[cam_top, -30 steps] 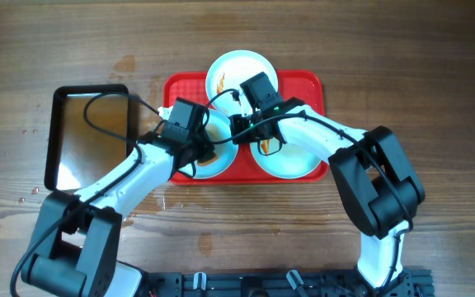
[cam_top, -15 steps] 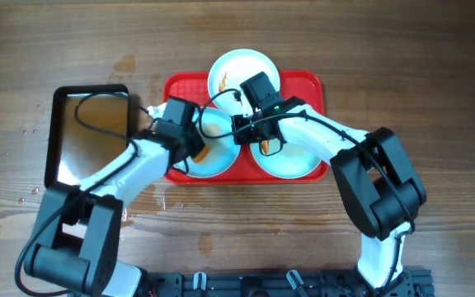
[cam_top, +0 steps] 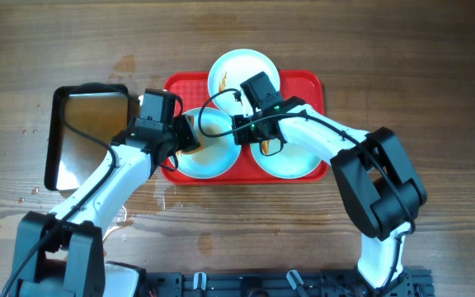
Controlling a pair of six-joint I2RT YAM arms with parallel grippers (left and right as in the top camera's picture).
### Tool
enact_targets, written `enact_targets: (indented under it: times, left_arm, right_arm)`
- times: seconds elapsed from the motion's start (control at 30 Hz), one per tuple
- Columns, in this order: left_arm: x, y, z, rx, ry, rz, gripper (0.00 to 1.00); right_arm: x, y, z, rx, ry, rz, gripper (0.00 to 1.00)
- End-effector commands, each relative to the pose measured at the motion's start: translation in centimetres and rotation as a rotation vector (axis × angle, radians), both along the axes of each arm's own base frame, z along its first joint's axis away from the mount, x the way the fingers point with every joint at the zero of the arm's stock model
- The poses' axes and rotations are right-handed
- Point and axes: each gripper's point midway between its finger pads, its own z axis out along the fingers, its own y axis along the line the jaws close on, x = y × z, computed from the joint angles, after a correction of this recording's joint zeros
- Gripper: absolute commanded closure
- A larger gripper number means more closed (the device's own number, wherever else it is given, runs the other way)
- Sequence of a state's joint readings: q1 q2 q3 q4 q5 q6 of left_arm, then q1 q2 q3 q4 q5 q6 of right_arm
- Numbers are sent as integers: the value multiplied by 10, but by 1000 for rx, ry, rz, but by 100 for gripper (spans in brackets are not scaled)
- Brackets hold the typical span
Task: Clean dirty plates on tray and stack at the side
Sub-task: 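Scrub the lower-left plate with the sponge in the left gripper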
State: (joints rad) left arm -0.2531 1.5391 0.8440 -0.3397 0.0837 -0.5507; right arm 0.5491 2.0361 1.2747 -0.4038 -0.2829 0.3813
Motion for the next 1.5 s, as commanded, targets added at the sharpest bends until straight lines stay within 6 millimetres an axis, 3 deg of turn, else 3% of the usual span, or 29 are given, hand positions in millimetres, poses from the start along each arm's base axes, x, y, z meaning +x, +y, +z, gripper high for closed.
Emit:
enact_targets:
  times: [0.0,0.2,0.37,0.47,0.7,0.8,0.93,1.17,1.33,1.47]
  left_arm:
    - [-12,-3,-24,-17,78,-34,96]
    - [-22,1,-62,17,184,-32,96]
    - [-20,40,-67,223,173,62,96]
    - [-13,47,-57,257,131,85,96]
    - [7,42,4,243,-53,35,96]
    - [6,37,9,216,-65,24,96]
    - [-2,-3,-9,18,-12,-97,96]
    - [-12,-36,-53,-147,102,-188,96]
    - [-14,-25,-73,-96,144,-165,96]
    - [-5,24,-80,166,116,-34,96]
  right_arm:
    - [8,1,18,11,-50,3,96]
    - [8,1,18,10,-49,3,96]
    - [7,0,18,8,-48,4,96]
    - [7,0,18,8,-47,4,96]
    - [7,0,18,8,-47,4,96]
    - [7,0,18,8,-48,4,96]
    - [7,0,18,8,-48,4,96]
    - [7,0,18,8,-48,4,96]
    - [7,0,18,8,-48,4,96]
    - [7,0,17,7,-46,4,96]
